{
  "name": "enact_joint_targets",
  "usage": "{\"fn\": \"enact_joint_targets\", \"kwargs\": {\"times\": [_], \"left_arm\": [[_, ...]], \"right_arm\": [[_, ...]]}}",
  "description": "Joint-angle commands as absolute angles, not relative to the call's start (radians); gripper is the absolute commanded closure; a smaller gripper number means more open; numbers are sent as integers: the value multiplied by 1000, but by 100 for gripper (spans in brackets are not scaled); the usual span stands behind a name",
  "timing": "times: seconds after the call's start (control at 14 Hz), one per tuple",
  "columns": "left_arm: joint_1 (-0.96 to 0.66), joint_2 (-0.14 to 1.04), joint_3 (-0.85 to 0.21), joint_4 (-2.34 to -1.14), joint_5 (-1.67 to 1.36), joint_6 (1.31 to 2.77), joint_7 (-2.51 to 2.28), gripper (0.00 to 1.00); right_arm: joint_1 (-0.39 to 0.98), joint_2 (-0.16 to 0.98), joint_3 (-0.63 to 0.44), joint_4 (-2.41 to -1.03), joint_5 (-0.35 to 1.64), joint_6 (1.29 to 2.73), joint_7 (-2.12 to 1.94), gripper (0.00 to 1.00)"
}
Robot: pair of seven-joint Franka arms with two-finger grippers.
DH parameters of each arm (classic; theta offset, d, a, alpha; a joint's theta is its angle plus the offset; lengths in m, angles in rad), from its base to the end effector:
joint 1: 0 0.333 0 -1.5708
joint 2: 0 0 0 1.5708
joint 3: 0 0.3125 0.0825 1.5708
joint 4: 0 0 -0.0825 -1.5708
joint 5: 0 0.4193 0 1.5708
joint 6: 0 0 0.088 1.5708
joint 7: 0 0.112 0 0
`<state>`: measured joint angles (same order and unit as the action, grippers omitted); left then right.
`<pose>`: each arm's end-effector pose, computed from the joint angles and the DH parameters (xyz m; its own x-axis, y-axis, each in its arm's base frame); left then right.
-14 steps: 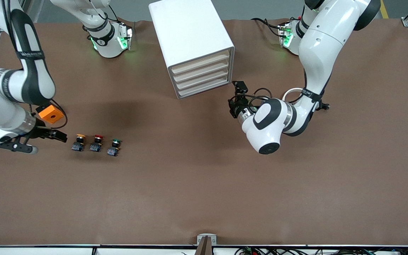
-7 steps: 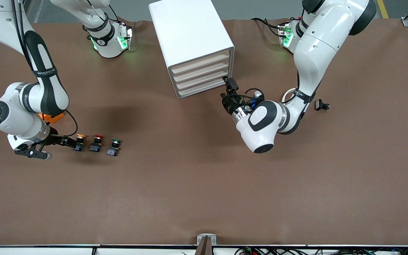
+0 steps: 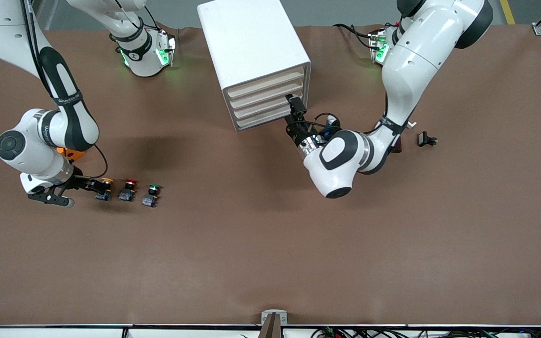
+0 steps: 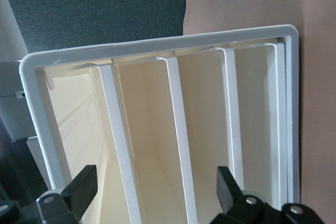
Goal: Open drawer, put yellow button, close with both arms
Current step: 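Close the right gripper on the yellow push button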
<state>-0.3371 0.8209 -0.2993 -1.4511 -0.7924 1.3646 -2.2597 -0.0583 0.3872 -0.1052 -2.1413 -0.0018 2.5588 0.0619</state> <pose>0.4956 -0.4414 0.2068 -0.3357 0.9362 -0.1040 0.2674 -0.0111 -0.9635 0.5867 -0.0979 0.1877 0.9764 -0.2131 0.0346 -0.2144 -0.9760 0.0386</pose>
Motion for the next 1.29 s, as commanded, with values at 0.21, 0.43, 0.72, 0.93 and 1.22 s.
{"fn": "enact_joint_targets", "kwargs": {"times": [0.21,0.43,0.72,0.93,1.22], "left_arm": [[-364,851,-307,-1430,-815,1348,-2307,0],[-362,850,-311,-1428,-839,1319,-2307,0],[-364,847,-313,-1428,-864,1276,-2309,13],[-365,850,-318,-1430,-870,1276,-2309,38],[-376,848,-331,-1434,-873,1272,-2309,47]], "right_arm": [[-51,431,-97,-2141,40,2625,74,0],[-35,445,-98,-2148,54,2666,68,0],[-38,468,-98,-2149,54,2683,64,0],[-38,472,-98,-2148,54,2683,61,0],[-40,482,-98,-2149,52,2684,57,0]]}}
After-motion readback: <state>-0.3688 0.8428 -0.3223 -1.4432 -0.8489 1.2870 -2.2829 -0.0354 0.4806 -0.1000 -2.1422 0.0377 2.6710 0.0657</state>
